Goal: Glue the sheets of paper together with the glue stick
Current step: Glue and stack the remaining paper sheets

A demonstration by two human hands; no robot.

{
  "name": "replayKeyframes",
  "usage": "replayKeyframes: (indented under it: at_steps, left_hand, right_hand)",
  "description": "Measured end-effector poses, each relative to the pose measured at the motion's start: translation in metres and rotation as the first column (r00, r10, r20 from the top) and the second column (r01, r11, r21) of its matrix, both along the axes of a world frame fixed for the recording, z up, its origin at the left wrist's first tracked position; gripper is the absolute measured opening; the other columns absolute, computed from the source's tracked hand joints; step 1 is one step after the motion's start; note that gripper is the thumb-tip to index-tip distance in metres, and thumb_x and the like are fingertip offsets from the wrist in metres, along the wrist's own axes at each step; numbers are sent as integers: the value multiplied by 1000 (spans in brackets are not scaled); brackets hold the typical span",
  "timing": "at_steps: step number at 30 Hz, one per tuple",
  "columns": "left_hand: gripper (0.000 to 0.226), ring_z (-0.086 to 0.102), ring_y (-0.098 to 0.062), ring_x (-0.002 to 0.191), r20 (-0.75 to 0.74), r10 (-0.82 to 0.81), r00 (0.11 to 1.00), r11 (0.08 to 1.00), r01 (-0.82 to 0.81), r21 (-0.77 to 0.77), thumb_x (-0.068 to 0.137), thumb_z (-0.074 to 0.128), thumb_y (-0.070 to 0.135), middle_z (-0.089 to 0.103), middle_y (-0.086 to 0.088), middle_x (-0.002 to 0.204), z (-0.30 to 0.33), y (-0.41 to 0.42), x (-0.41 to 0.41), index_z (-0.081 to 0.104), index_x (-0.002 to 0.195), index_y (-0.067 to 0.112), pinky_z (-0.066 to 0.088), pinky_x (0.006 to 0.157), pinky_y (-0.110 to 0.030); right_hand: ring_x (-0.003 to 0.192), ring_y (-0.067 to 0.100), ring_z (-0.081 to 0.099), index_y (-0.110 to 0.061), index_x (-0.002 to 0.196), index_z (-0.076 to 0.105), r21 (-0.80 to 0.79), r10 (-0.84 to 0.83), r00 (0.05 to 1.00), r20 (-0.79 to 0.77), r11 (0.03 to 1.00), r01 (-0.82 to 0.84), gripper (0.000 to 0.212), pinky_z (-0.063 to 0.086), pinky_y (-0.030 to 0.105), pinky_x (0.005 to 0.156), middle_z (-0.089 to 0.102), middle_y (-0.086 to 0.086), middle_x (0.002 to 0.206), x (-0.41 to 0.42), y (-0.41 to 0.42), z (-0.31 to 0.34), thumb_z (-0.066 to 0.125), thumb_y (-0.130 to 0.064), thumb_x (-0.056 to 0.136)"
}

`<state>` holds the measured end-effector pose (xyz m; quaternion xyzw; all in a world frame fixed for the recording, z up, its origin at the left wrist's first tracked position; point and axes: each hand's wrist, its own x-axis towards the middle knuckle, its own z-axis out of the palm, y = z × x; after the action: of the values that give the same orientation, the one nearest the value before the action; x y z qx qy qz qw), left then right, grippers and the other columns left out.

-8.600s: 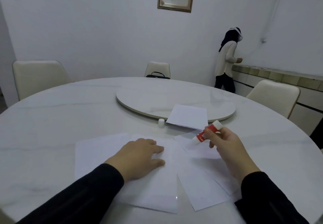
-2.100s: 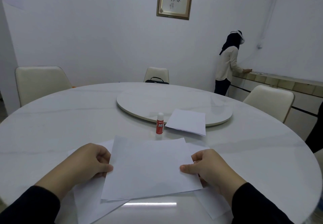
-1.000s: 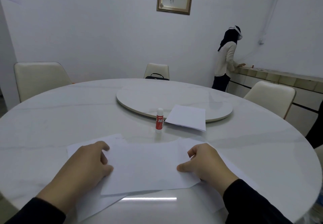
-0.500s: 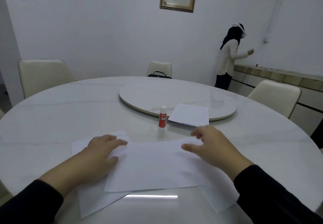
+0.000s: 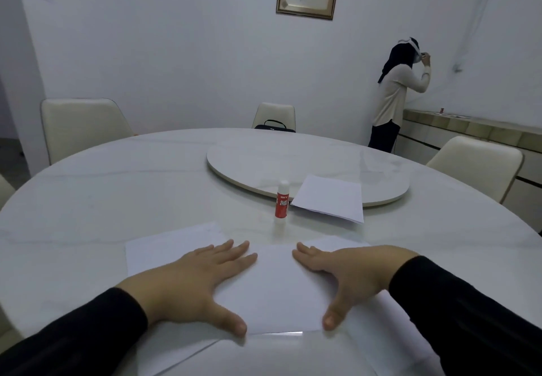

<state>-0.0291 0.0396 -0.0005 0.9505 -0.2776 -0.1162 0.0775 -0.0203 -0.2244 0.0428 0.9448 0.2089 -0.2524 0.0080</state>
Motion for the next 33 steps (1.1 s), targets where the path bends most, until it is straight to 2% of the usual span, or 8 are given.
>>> replayKeyframes:
  at_steps: [5,8,12,18,21,24,27,33]
  left_hand:
    - [115,-23,6,137,-40,-14,999,1000,14,0,43,51,86,-21,34,146,6,4,2,-8,137,58,-13,110,-22]
    - [101,-24,7,137,18,-34,999,999,34,11,48,45,89,-21,34,147,2,6,1,-11,129,64,-12,111,-21]
    - [98,-26,8,136,67,-53,996,998,52,17,54,40,90,-23,35,147,-2,10,-2,-12,133,62,-13,110,-18]
    - [99,-25,8,137,55,-51,997,999,51,9,53,40,91,-23,32,148,-3,12,0,-10,134,63,-11,112,-20]
    - [100,-22,8,137,53,-25,998,1000,26,-13,51,42,91,-24,29,149,-4,12,-1,-7,134,65,-10,112,-20]
    - [100,-18,8,138,53,-20,998,999,22,-45,51,47,88,-21,31,149,-2,11,-3,-3,134,65,-8,111,-19]
    - [96,-16,11,135,42,-29,999,997,32,-66,51,50,86,-19,32,149,0,9,-4,1,132,67,-7,110,-18]
    - [94,-18,10,136,53,-38,998,997,42,-66,48,48,87,-19,32,148,-1,9,-2,0,128,69,-8,110,-18]
  right_hand:
    - [146,1,3,-43,148,-9,4,-8,1000,11,1000,8,124,8,35,119,-14,-32,153,4,-9,-3,79,-54,62]
    - [146,1,4,-44,147,-10,15,-36,999,16,999,36,126,10,35,119,-14,-35,151,2,-12,-4,78,-58,59]
    - [146,1,3,-44,148,-12,47,-53,999,2,997,53,124,9,31,118,-16,-36,150,0,-17,-6,76,-60,62]
    - [139,-6,-17,-36,147,-20,114,-56,998,-25,992,59,123,-4,29,119,-21,-34,141,-3,-25,-15,70,-62,68]
    - [141,-3,-17,-34,148,-19,131,-64,998,-12,989,65,120,-5,27,118,-21,-32,140,-8,-29,-19,67,-64,70]
    - [146,1,6,-30,152,7,218,-127,980,151,972,92,104,8,21,116,2,-24,156,-7,-23,-14,67,-60,73]
    - [137,5,30,-30,146,31,407,-219,935,277,909,93,79,24,19,107,32,-15,150,2,2,-8,63,-56,79]
    - [117,11,46,-30,136,41,290,-212,958,192,945,151,95,39,32,103,41,-13,126,24,41,-10,80,-59,54]
